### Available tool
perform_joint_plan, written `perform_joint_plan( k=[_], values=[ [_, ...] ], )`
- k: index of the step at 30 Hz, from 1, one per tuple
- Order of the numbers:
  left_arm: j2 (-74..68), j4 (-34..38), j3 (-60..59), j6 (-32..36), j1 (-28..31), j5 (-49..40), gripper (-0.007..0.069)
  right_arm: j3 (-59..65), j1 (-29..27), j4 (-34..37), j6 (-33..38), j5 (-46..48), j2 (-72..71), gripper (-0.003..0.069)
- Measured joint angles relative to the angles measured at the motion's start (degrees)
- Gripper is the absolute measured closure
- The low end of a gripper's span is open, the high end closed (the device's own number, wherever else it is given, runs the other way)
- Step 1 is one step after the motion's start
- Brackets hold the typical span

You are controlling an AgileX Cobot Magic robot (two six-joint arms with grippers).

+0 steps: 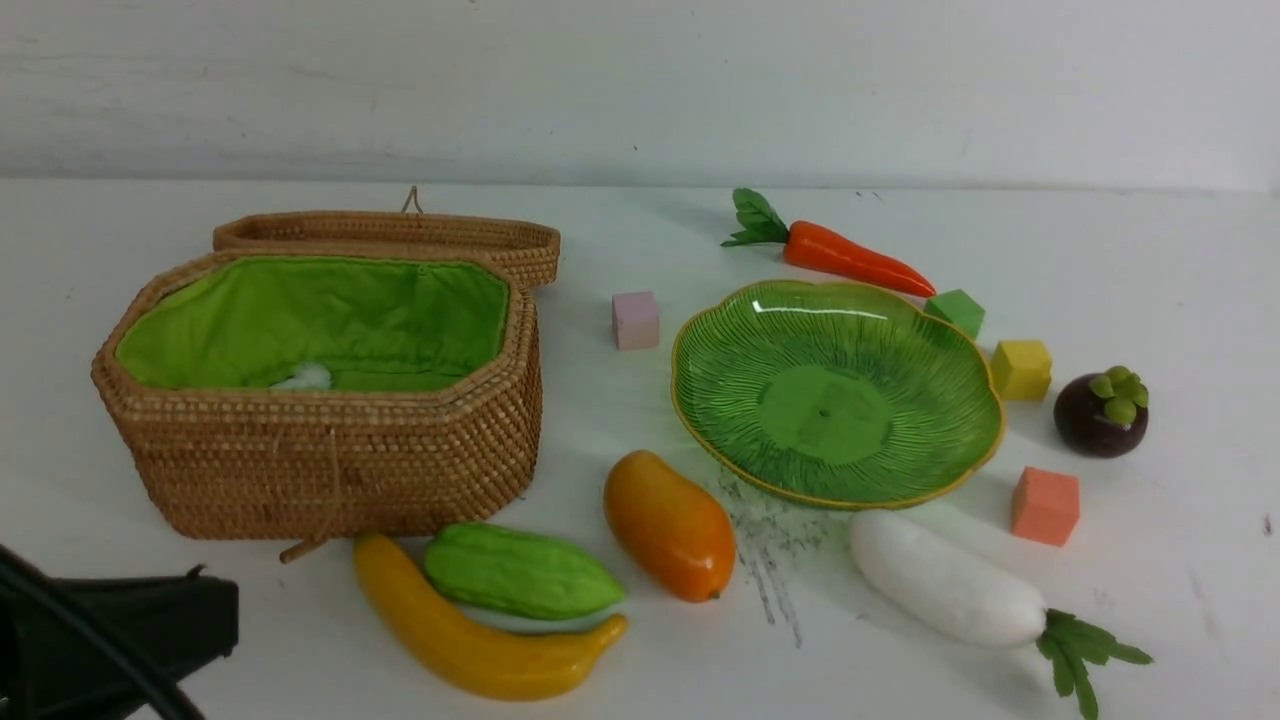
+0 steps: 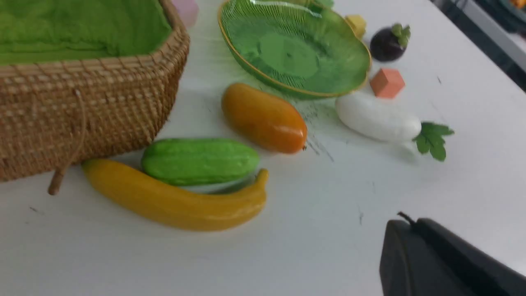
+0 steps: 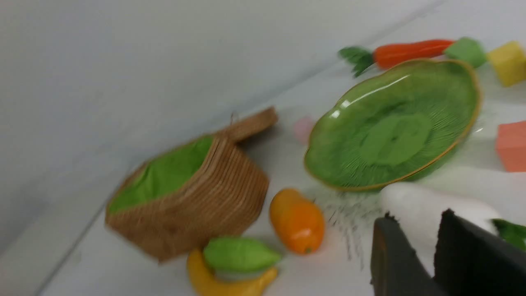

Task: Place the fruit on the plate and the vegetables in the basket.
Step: Use the left arm to grab a banana and put it into the right plate

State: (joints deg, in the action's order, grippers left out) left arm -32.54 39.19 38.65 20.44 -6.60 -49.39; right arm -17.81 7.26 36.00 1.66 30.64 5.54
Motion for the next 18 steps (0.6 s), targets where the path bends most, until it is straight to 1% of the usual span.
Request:
perform_joint_plan(
  k=[2, 4, 6, 7, 8, 10, 14, 16, 18],
  values=[
    [-2.55, -0.59, 2.08, 0.49, -0.37, -3.20, 0.0638, -9.67, 1.44, -1.91, 3.51, 10.77, 5.88, 0.0522],
    [-4.65, -1.74, 4.41, 1.49, -2.05, -6.00, 0.0638, -17.26, 2.22, -3.48, 5.72, 18.36, 10.22, 0.0537],
    [-7.49, -3.64, 6.80, 3.03, -6.14, -8.10, 0.0638, -25.94, 2.75, -5.88, 8.43, 29.05, 16.47, 0.0546],
    [-8.10, -4.52, 7.58, 3.30, -7.70, -8.68, 0.0638, -27.51, 2.83, -6.27, 8.71, 30.59, 17.47, 0.0547],
    [-10.73, -7.66, 9.44, 3.46, -11.79, -9.80, 0.0638, -32.93, 4.09, -7.71, 10.51, 34.84, 20.33, 0.0547],
    [-14.56, -12.71, 10.98, 3.46, -18.13, -10.21, 0.0638, -37.60, 6.51, -8.59, 12.01, 37.65, 22.68, 0.0547],
    [-23.91, -26.63, 12.11, 4.65, -29.66, -8.52, 0.0638, -44.27, 11.48, -8.32, 15.38, 38.88, 23.38, 0.0546],
    [-28.98, -33.29, 12.11, 6.14, -33.84, -5.07, 0.0638, -46.25, 13.23, -8.06, 16.86, 39.34, 23.25, 0.0545],
    [-32.91, -36.72, 12.15, 7.40, -35.16, -1.61, 0.0636, -46.86, 13.71, -8.01, 17.31, 39.62, 23.06, 0.0543]
  ],
)
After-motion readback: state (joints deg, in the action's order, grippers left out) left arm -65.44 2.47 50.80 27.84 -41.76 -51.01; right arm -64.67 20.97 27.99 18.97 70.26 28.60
